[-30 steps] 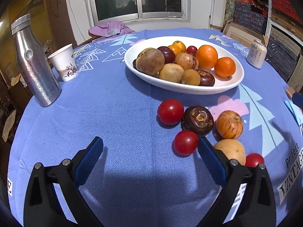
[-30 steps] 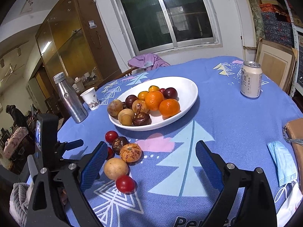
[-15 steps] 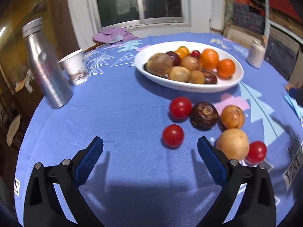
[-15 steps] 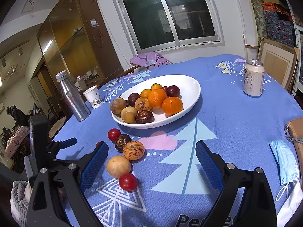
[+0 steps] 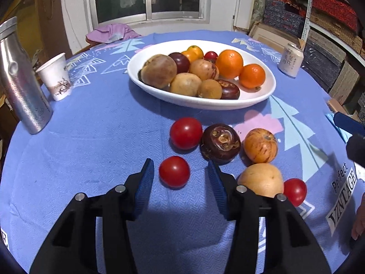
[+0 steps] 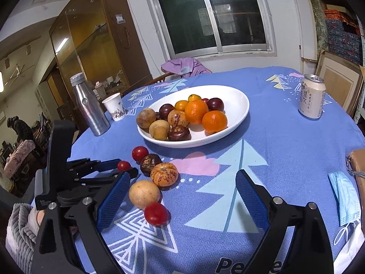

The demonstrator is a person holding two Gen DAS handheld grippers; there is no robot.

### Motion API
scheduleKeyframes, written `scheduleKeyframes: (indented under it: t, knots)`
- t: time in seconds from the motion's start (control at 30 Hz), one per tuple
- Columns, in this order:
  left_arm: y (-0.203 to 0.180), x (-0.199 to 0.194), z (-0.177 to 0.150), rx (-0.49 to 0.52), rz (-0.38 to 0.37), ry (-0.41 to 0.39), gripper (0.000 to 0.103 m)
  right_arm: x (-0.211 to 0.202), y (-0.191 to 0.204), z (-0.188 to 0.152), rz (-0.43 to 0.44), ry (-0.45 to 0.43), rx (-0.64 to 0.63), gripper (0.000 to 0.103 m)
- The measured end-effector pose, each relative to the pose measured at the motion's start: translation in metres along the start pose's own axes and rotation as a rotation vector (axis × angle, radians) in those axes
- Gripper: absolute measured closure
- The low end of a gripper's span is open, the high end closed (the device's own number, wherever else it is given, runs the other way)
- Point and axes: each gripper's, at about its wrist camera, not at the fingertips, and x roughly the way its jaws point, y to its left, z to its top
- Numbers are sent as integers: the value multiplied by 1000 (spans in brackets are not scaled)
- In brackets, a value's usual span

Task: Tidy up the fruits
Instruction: 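Grasp a red plum with the left tool while the right tool grasps another red plum, then carry both red plums onto the white plate and open both tools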

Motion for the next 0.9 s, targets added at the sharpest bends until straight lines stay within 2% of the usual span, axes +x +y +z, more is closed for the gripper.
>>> scheduleKeyframes:
  t: [0.07, 0.13, 0.23, 0.43, 0.53, 0.57, 0.6, 0.77, 0.9]
  knots:
    - [1, -1, 0, -8, -3, -3, 72, 4, 2, -2, 6, 24, -14, 10]
    - [7, -4, -2, -34, -9, -7, 78, 8, 5, -4, 19, 53, -28, 17]
    - [20, -12, -3, -94, -14, -35, 78, 14, 10, -8, 26, 97, -56, 27]
    - [37, -23, -2, -153, -5, -71, 78, 26, 31, -24, 26, 175, -174, 30]
    - [36, -23, -2, -149, -4, -70, 78, 32, 37, -29, 20, 202, -210, 44]
    - [36, -23, -2, -146, -4, -69, 78, 34, 38, -31, 23, 212, -213, 54]
    - [35, -23, -2, -143, -2, -67, 78, 36, 37, -31, 27, 222, -212, 59]
    - [34, -20, -4, -139, 1, -56, 78, 39, 40, -33, 43, 236, -224, 71]
    - [32, -14, -6, -132, 2, -36, 78, 40, 42, -34, 49, 248, -232, 72]
